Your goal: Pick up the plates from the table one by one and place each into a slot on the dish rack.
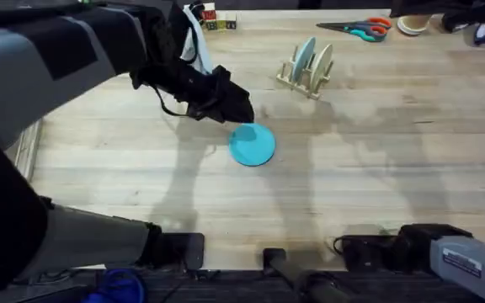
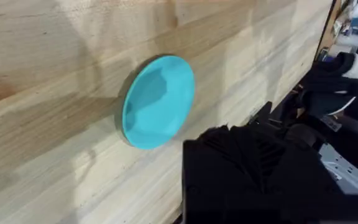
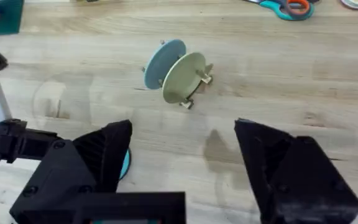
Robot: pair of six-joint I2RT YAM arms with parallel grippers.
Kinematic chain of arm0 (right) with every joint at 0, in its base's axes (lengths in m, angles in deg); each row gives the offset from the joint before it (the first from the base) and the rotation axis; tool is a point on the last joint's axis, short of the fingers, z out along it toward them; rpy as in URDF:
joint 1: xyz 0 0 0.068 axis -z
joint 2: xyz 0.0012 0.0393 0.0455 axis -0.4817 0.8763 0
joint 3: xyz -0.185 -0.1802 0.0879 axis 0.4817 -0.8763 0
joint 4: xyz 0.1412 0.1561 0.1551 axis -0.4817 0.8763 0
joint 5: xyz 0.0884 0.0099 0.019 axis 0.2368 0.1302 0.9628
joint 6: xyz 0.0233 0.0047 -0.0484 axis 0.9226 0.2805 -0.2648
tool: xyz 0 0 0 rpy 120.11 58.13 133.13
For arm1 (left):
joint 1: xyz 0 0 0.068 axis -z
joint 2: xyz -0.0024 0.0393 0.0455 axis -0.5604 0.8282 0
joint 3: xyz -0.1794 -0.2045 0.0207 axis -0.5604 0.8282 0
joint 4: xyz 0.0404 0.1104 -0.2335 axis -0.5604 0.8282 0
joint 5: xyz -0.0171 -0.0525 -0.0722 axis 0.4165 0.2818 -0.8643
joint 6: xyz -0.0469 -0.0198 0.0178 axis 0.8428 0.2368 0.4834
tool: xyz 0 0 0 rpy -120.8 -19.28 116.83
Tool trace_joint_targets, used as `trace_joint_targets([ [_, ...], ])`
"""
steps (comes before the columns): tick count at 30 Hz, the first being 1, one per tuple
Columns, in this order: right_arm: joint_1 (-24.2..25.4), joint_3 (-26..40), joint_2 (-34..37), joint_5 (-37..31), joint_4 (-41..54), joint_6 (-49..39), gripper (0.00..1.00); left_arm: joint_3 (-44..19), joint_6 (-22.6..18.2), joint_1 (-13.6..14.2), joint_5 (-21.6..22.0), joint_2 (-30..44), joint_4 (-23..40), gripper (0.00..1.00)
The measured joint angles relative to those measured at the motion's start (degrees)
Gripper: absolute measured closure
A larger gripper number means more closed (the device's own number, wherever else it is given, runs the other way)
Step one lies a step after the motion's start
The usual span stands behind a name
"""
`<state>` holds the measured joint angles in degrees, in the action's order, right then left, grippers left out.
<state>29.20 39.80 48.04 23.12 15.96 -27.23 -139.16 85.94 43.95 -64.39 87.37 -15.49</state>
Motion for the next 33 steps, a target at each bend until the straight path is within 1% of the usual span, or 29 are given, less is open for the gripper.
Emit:
trace_joint_targets([
  [4, 0.0, 0.0, 0.0, 0.0, 0.0, 0.0, 0.007, 0.0, -0.9, -0.1, 0.0, 0.0, 0.5, 0.960],
  [7, 0.0, 0.0, 0.0, 0.0, 0.0, 0.0, 0.007, 0.0, -1.9, -0.9, 0.0, 0.0, 1.4, 0.960],
  [14, 0.0, 0.0, 0.0, 0.0, 0.0, 0.0, 0.007, 0.0, -5.8, -6.1, 0.0, 0.0, 5.6, 0.960],
  [17, 0.0, 0.0, 0.0, 0.0, 0.0, 0.0, 0.007, 0.0, -7.1, -7.6, -0.1, 0.0, 6.3, 0.960],
  [21, 0.0, 0.0, 0.0, 0.0, 0.0, 0.0, 0.007, 0.0, -7.9, -8.2, -0.3, 0.0, 6.2, 0.961],
  [33, 0.0, 0.0, 0.0, 0.0, 0.0, 0.0, 0.007, 0.0, -8.6, -8.2, -1.5, 0.0, 6.3, 0.960],
])
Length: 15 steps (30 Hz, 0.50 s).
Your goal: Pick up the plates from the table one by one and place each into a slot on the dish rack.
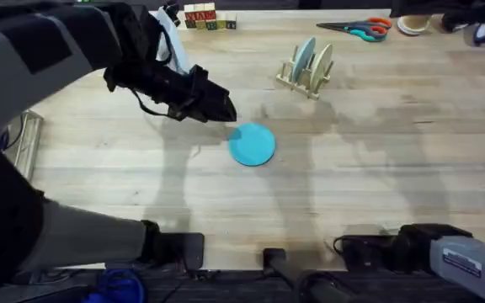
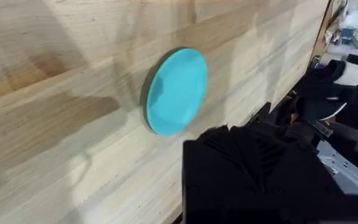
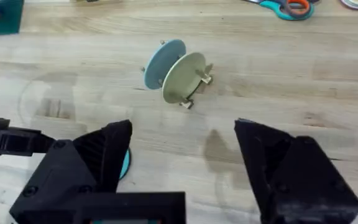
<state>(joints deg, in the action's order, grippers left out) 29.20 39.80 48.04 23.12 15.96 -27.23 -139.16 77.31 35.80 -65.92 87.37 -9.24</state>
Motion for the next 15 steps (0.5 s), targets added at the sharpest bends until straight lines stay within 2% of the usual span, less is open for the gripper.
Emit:
trace_joint_targets([
  [8, 0.0, 0.0, 0.0, 0.0, 0.0, 0.0, 0.007, 0.0, -1.0, 0.0, 0.0, 0.0, 0.5, 0.961],
  [11, 0.0, 0.0, 0.0, 0.0, 0.0, 0.0, 0.007, 0.0, -3.6, 0.0, -0.5, 0.0, 2.0, 0.961],
  [12, 0.0, 0.0, 0.0, 0.0, 0.0, 0.0, 0.008, 0.0, -6.4, 0.0, -0.9, 0.0, 3.3, 0.961],
  [15, 0.0, 0.0, 0.0, 0.0, 0.0, 0.0, 0.009, 0.0, -8.1, 0.0, -0.9, 0.0, 3.5, 0.961],
])
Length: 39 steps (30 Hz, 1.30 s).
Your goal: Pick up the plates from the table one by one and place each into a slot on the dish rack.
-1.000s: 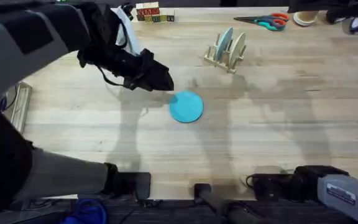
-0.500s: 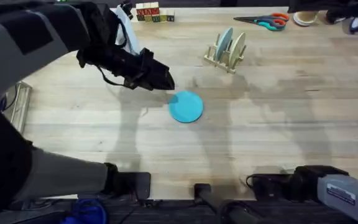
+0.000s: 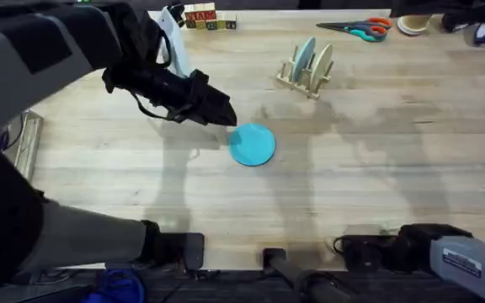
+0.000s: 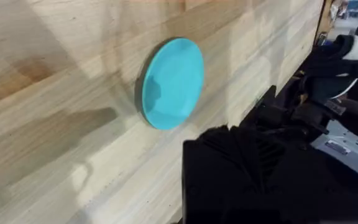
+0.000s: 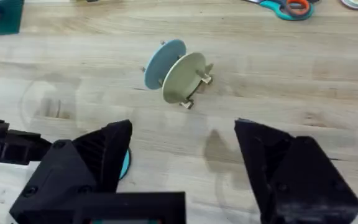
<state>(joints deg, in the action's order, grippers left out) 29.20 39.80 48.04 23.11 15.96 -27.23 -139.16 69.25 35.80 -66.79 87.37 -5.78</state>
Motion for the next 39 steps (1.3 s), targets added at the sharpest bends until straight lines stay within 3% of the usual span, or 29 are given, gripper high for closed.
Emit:
trace_joint_targets([
  [39, 0.0, 0.0, 0.0, 0.0, 0.0, 0.0, 0.007, 0.0, -2.4, 0.0, 1.1, 0.0, 0.0, 0.959],
])
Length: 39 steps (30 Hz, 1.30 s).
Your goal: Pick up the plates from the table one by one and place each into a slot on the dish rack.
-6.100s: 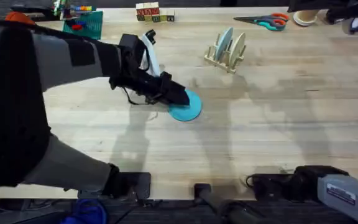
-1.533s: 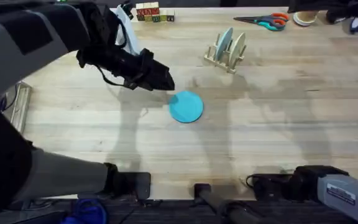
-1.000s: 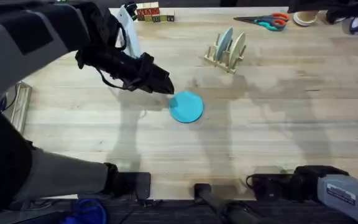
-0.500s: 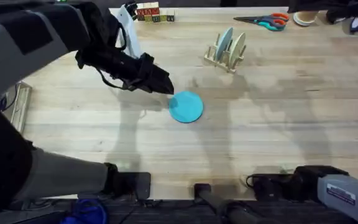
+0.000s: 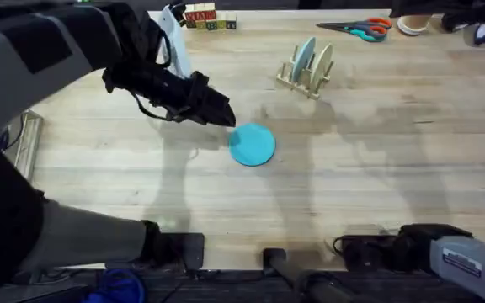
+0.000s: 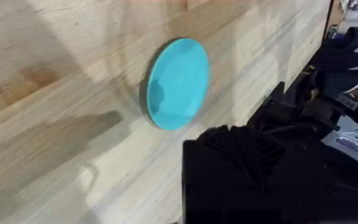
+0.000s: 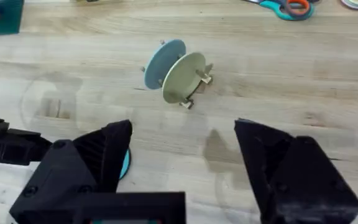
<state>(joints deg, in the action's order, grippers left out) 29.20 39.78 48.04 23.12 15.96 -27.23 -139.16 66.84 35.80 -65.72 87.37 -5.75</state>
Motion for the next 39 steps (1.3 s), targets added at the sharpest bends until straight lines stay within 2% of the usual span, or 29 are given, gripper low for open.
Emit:
trace_joint_targets([
  [12, 0.0, 0.0, 0.0, 0.0, 0.0, 0.0, 0.006, 0.0, 0.0, 0.0, 0.0, 0.2, -1.7, 0.958],
  [19, 0.0, 0.0, 0.0, 0.0, 0.0, 0.0, 0.007, 0.0, 0.0, 0.0, 0.0, 4.8, -2.7, 0.958],
  [26, 0.0, 0.0, 0.0, 0.0, 0.0, 0.0, 0.007, 0.0, 0.0, 0.0, -0.2, 5.4, -4.0, 0.958],
  [39, 0.0, 0.0, 0.0, 0.0, 0.0, 0.0, 0.007, 3.5, 0.2, 0.0, -0.2, 5.4, -8.3, 0.959],
])
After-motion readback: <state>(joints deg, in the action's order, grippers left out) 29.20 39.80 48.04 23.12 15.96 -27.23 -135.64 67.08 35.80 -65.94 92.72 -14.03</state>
